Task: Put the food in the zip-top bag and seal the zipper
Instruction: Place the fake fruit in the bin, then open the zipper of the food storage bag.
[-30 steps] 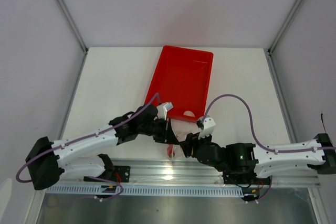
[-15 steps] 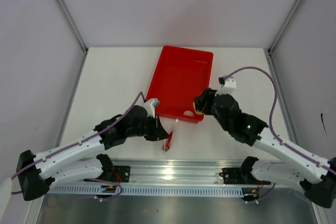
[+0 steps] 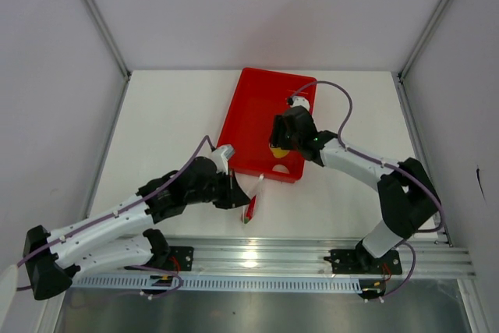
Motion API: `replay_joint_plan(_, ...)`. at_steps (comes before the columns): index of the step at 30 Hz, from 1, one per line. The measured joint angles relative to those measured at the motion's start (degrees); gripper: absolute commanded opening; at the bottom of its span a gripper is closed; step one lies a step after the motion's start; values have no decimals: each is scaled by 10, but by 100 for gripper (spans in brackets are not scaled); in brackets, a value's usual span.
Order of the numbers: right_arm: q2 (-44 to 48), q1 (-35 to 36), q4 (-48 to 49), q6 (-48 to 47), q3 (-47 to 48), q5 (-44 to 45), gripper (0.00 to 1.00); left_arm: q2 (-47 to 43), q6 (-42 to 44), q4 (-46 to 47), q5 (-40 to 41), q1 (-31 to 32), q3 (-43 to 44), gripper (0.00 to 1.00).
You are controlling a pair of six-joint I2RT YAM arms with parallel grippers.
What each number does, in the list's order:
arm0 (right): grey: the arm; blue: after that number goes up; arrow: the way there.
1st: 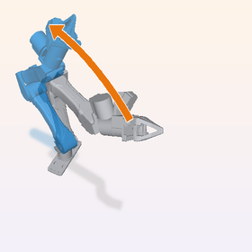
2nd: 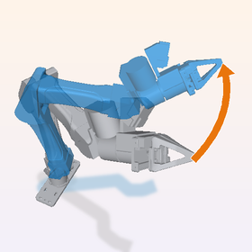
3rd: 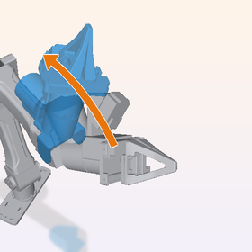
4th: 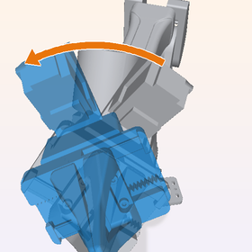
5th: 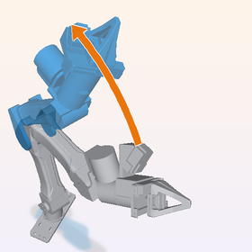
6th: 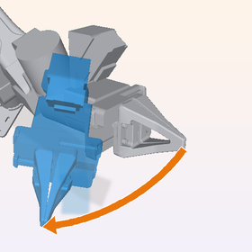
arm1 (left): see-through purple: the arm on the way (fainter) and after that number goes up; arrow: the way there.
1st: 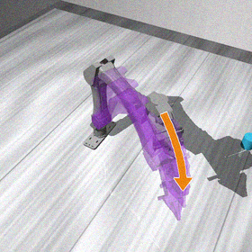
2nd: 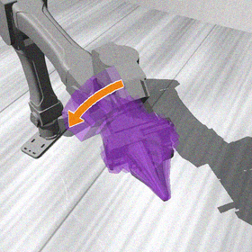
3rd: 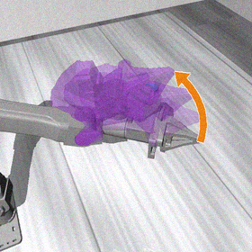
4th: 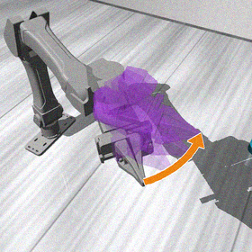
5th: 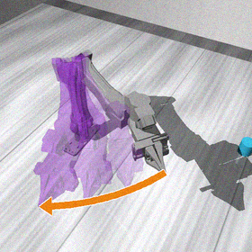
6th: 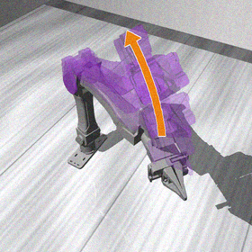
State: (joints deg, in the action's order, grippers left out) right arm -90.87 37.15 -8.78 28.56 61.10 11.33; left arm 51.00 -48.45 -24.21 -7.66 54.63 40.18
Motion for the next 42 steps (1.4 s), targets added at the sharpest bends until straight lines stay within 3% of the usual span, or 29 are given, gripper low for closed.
replay_joint_plan(4, -58, -1, -3, -2, 40, -16, 24, 0, 1, 0, 0, 0, 0, 1)
replay_joint_plan(13, -125, 7, -30, -1, 63, -24, 46, 5, 10, 1, -4, 0, 9, 0)
replay_joint_plan(20, -127, 19, -46, -3, 69, -10, 86, 14, 14, 1, -5, 0, 10, 1)
replay_joint_plan(22, -124, 23, -55, -8, 71, 0, 90, 22, 15, 1, -5, 0, 13, 1)
replay_joint_plan(28, -52, 32, -117, 0, 70, 24, 88, 37, 15, 1, -4, 0, 28, 1)
replay_joint_plan(33, 112, 57, -149, 42, 28, 23, 81, 48, 15, 1, 2, 0, 45, 1)
replay_joint_plan(37, 244, 128, -163, 97, -21, 15, 75, 60, 13, 1, 11, 0, 53, 1)
replay_joint_plan(42, 322, 226, -186, 176, -74, 16, 70, 66, 3, 1, 23, 1, 53, 1)
